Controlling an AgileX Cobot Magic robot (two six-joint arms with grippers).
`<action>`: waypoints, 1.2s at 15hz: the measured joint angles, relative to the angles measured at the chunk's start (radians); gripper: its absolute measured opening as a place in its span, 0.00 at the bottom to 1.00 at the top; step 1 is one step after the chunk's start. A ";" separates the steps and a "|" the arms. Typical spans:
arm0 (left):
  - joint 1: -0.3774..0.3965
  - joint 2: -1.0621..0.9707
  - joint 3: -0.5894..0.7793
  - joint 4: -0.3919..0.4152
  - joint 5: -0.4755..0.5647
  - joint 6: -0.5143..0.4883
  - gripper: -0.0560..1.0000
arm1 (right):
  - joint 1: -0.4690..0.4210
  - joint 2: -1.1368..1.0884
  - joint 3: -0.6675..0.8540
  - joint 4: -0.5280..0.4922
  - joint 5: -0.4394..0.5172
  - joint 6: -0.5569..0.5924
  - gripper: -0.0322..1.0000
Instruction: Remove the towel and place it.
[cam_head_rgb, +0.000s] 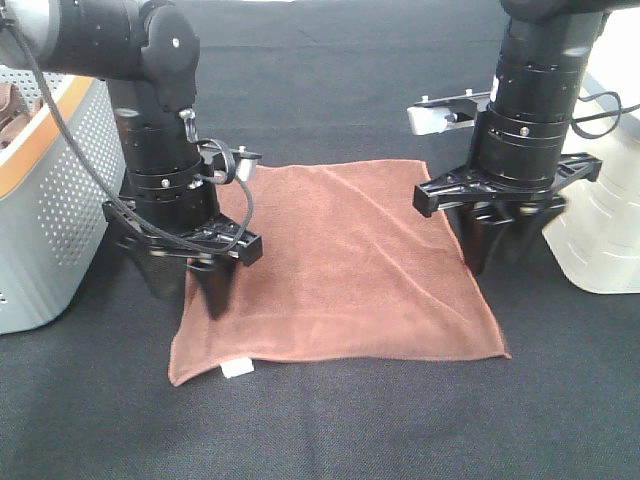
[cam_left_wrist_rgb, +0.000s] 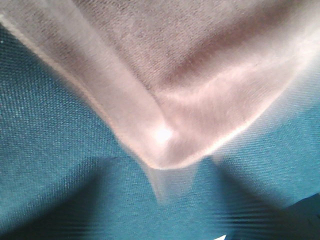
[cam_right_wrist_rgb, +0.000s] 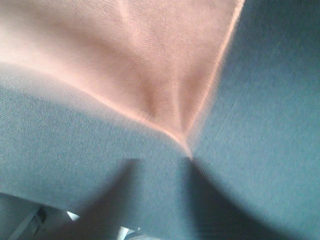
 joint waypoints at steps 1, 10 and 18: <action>-0.001 -0.014 0.000 -0.008 0.000 0.000 0.89 | 0.000 0.000 0.000 0.000 0.002 0.000 0.66; -0.001 -0.468 0.000 0.058 0.001 0.000 0.92 | 0.000 -0.368 -0.002 0.072 0.005 -0.026 0.73; -0.001 -1.004 0.293 0.056 0.002 -0.003 0.92 | 0.000 -0.836 0.276 0.078 0.008 -0.082 0.73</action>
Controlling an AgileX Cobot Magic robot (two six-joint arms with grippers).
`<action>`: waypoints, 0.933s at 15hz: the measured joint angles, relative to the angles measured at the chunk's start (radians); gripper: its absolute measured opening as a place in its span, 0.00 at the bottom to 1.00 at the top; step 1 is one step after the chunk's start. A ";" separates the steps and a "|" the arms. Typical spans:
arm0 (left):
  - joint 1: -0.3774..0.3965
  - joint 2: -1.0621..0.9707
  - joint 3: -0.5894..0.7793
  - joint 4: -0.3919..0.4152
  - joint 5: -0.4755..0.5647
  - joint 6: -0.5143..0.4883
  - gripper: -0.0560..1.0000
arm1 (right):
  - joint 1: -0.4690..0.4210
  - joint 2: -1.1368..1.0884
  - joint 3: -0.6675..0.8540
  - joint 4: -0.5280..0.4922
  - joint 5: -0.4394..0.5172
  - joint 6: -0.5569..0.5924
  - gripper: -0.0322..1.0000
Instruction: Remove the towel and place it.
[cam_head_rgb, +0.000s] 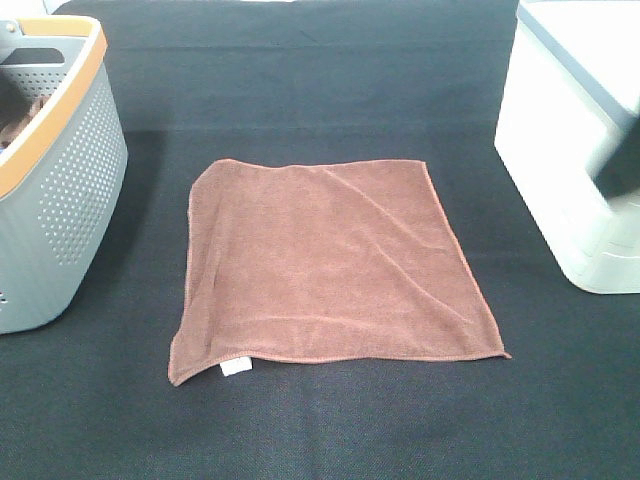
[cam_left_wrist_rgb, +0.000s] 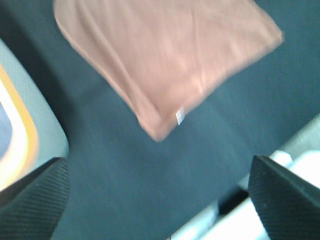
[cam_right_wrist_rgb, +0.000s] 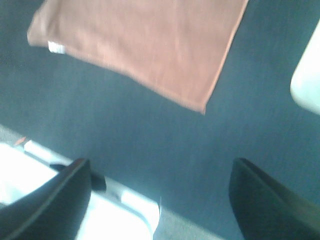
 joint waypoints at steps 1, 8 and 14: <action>0.000 -0.114 0.132 -0.006 0.000 -0.020 0.92 | 0.000 -0.086 0.102 0.000 0.000 0.000 0.73; 0.000 -0.659 0.631 0.027 -0.045 0.010 0.92 | 0.000 -0.574 0.502 -0.041 -0.045 -0.032 0.73; 0.000 -0.816 0.718 0.031 -0.142 0.173 0.92 | 0.000 -0.787 0.563 -0.081 -0.140 -0.033 0.73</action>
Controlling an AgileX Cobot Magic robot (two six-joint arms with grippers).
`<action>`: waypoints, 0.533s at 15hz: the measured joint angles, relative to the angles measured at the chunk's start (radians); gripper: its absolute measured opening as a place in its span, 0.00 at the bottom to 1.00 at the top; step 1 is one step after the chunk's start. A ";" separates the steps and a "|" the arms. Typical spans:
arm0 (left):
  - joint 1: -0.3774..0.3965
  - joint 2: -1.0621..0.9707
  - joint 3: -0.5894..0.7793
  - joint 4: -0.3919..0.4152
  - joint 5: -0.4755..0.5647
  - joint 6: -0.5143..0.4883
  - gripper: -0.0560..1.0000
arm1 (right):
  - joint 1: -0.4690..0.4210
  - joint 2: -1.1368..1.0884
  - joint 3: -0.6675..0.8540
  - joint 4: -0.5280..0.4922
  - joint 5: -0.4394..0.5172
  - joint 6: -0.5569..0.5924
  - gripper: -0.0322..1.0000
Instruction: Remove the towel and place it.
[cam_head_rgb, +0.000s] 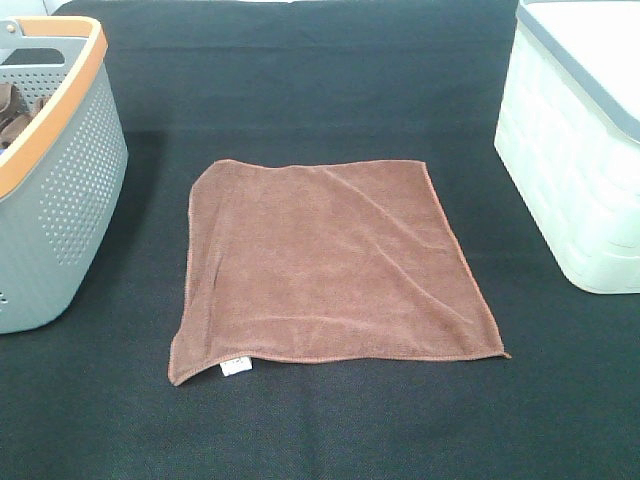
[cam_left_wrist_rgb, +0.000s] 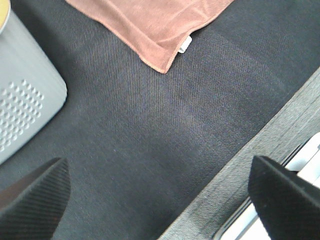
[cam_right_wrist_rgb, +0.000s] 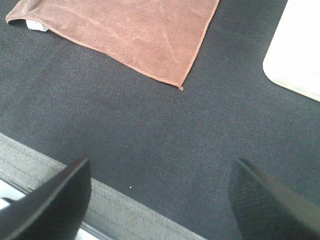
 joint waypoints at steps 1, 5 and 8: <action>0.000 0.000 0.001 -0.010 -0.002 0.015 0.92 | 0.000 -0.008 0.005 -0.001 -0.005 -0.001 0.73; 0.000 0.000 0.001 -0.019 -0.007 0.029 0.92 | 0.000 -0.016 0.012 -0.005 -0.012 -0.007 0.73; 0.000 0.000 0.001 -0.024 -0.007 0.030 0.91 | 0.000 -0.016 0.012 -0.006 -0.012 -0.008 0.73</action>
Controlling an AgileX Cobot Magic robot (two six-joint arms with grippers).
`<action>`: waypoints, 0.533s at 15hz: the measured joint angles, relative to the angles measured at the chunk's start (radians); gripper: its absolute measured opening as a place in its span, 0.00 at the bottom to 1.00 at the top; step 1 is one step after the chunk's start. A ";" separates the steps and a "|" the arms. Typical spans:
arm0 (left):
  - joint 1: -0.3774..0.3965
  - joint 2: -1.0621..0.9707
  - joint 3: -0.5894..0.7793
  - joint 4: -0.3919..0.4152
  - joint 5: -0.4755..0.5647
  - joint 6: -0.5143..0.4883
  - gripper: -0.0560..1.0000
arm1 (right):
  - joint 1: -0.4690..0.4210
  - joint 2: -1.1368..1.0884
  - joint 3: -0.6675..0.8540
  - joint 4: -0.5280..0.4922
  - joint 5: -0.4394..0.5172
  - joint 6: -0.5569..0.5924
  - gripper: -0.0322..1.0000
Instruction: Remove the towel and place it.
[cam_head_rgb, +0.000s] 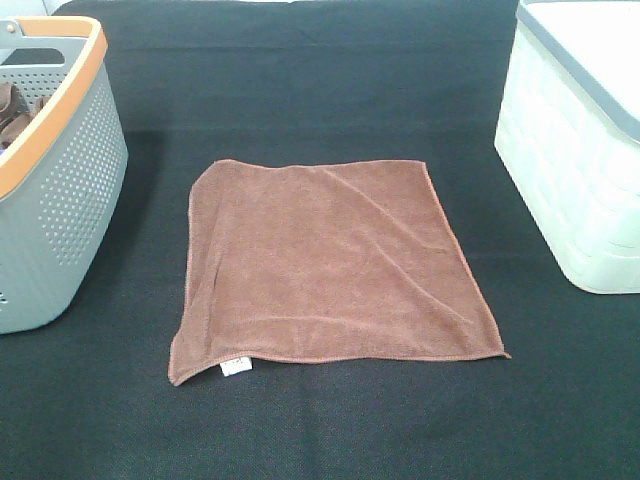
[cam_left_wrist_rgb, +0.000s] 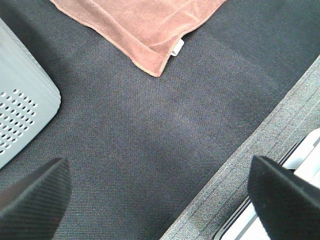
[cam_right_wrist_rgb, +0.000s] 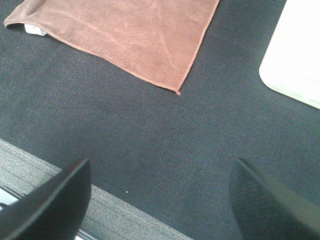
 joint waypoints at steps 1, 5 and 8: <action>0.000 0.000 0.000 -0.001 0.000 0.000 0.91 | 0.000 0.000 0.000 0.000 0.000 0.000 0.73; 0.000 0.000 0.000 -0.001 0.000 0.000 0.91 | 0.000 0.000 0.000 0.000 0.000 0.000 0.73; 0.002 -0.010 0.000 -0.001 0.000 0.000 0.91 | 0.000 0.000 0.000 0.000 0.000 0.000 0.73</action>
